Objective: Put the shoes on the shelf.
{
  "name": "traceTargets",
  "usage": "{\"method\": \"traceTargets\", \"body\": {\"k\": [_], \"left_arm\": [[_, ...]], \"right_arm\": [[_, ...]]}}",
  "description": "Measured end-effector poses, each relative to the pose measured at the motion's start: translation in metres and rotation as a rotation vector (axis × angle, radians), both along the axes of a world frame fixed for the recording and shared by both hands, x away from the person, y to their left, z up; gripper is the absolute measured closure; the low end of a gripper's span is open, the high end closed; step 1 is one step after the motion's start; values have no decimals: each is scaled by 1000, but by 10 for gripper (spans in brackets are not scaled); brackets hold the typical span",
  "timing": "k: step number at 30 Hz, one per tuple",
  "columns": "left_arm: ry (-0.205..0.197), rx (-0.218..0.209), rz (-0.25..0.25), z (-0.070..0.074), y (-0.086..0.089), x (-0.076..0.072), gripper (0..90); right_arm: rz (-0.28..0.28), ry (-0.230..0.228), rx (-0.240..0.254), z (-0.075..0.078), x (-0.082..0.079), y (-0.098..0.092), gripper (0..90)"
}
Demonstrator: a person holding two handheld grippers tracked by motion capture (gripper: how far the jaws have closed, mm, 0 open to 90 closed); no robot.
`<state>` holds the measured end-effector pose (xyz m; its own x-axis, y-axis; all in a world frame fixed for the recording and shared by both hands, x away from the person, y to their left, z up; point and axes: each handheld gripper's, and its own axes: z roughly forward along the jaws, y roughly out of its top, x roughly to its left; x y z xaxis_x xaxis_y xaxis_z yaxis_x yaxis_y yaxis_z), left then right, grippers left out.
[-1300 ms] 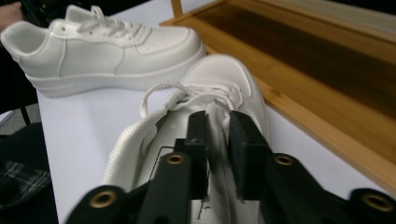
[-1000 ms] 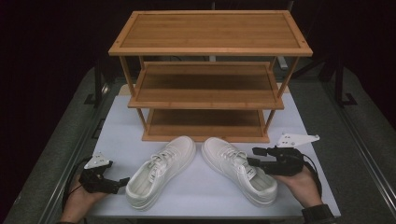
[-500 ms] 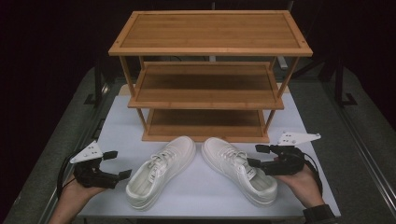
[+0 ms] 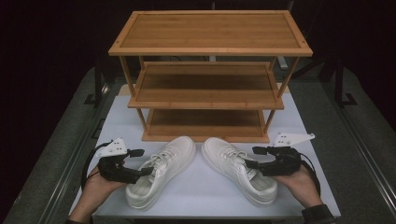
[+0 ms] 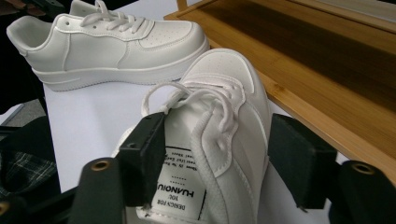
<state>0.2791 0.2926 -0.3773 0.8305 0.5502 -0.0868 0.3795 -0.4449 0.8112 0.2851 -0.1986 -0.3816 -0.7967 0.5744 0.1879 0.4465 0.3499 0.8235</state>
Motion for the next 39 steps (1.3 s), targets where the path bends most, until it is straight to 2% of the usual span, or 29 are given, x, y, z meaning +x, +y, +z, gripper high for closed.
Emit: {"method": "traceTargets", "body": {"k": [2,6,7,11,16,17,21,22,26,32,38,39], "left_arm": [[5,2,-19,-2,-5,4,268],[9,9,-44,-5,-8,8,376],[11,10,-51,-6,-8,9,411],[11,14,-59,-7,-8,11,564],[12,25,-41,-8,-7,11,675],[13,25,-36,-7,-7,11,693],[17,32,-31,-6,-7,10,736],[19,32,-29,-5,-7,10,772],[20,36,-22,-5,-7,10,811],[0,43,-3,-3,-9,9,835],[-20,22,-7,6,-11,6,838],[-22,11,-6,11,-10,4,839]], "right_arm": [[3,0,-4,-2,1,0,398],[21,9,-15,-8,4,0,466],[26,19,-14,-9,5,0,479],[36,10,-12,-14,6,-1,541],[44,0,-3,-14,7,0,609],[51,2,9,-14,7,-1,656],[58,7,28,-16,7,-2,710],[59,16,47,-17,8,-3,764],[61,3,43,-17,10,-4,822],[58,1,44,-15,10,-4,839],[49,4,57,-11,8,-7,842],[53,8,59,-10,7,-9,843]]}}
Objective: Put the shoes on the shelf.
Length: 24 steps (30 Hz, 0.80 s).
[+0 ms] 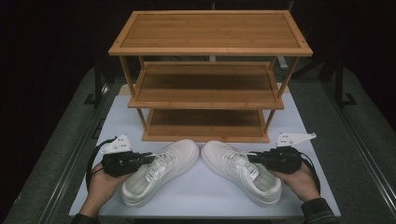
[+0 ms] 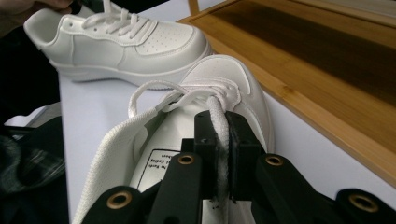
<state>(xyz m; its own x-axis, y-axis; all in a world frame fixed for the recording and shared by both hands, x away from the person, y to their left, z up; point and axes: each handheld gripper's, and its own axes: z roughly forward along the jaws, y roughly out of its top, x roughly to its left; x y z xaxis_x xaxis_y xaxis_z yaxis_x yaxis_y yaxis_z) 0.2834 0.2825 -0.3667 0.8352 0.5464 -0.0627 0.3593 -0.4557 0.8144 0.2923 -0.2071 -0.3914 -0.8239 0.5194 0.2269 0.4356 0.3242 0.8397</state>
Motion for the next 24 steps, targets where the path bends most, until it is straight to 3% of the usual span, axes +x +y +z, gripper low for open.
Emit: {"method": "traceTargets", "body": {"k": [5,9,10,15,16,17,18,20,21,23,24], "left_arm": [[-11,-39,-7,12,2,-3,839],[-25,-66,-7,28,3,-6,839],[-37,-74,-12,37,3,-6,839],[-61,-92,-23,56,4,-6,839],[-69,-93,-28,63,4,-6,839],[-71,-97,-29,67,4,-7,839],[-82,-96,-39,78,4,-6,839],[-88,-94,-43,83,4,-6,839],[-101,-92,-43,93,3,-5,838],[-106,-89,-45,98,3,-5,838],[-116,-88,-48,108,2,-3,839]], "right_arm": [[9,2,16,6,-4,-5,843],[13,-20,42,21,-7,-10,843],[19,-39,56,32,-8,-13,843],[27,-61,60,53,-11,-17,843],[39,-73,78,65,-12,-22,843],[39,-73,78,65,-12,-22,843],[44,-87,88,76,-12,-25,843],[42,-93,89,81,-12,-27,843],[41,-113,89,93,-13,-30,843],[40,-123,87,99,-13,-31,843],[36,-140,88,110,-13,-34,843]]}}
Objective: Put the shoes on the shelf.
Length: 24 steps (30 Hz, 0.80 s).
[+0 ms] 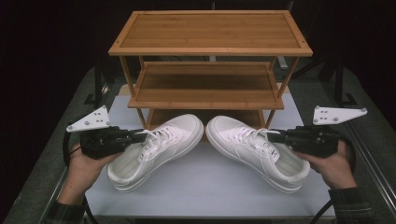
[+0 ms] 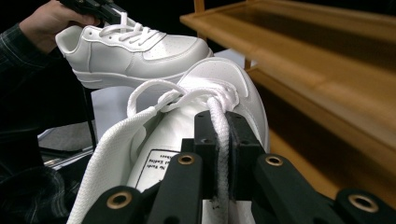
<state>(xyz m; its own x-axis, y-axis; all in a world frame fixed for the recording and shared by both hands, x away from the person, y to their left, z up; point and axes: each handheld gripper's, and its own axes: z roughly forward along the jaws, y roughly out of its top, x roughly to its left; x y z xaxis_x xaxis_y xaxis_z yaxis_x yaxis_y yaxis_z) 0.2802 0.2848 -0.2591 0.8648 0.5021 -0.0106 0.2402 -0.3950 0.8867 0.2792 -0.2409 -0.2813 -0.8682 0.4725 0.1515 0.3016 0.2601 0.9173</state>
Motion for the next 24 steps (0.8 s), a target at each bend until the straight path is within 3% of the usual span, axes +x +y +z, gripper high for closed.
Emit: {"method": "traceTargets", "body": {"k": [6,12,18,24], "left_arm": [[-21,-7,15,23,-3,8,839],[-44,-18,14,42,-4,18,839],[-67,-22,27,66,-11,40,840],[-71,-27,49,71,-15,62,839]], "right_arm": [[-19,-42,23,26,8,-6,843],[-26,-51,33,43,17,-7,843],[-54,-69,27,67,36,-2,843],[-84,-71,25,76,56,1,843]]}}
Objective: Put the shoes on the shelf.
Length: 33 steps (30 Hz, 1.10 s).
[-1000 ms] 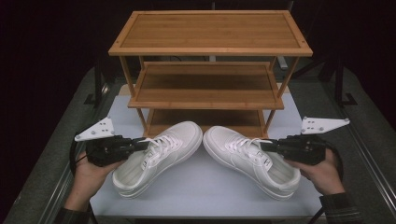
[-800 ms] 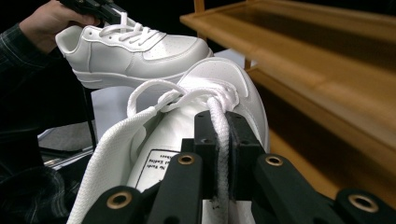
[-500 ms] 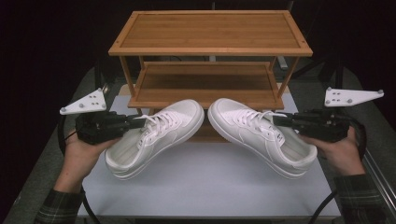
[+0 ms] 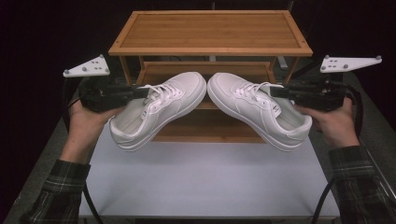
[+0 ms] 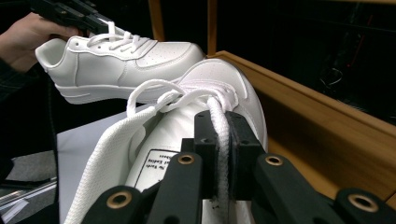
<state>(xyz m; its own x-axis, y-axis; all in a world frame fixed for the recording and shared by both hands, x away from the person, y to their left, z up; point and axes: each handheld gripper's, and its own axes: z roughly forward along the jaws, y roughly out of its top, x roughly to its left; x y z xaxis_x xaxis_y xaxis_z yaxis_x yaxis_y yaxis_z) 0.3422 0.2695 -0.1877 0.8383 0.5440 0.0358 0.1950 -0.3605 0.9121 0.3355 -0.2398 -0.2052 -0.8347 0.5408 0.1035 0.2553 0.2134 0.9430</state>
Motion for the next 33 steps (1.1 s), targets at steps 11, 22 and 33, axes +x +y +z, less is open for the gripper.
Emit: {"method": "traceTargets", "body": {"k": [11,22,33], "left_arm": [[12,-35,56,-15,-7,38,839],[23,-23,137,-25,-26,56,837],[17,-11,152,-28,-28,59,753]], "right_arm": [[-64,8,6,-1,35,7,843],[-162,22,-59,-8,59,23,841],[-181,0,-74,-7,58,28,738]]}}
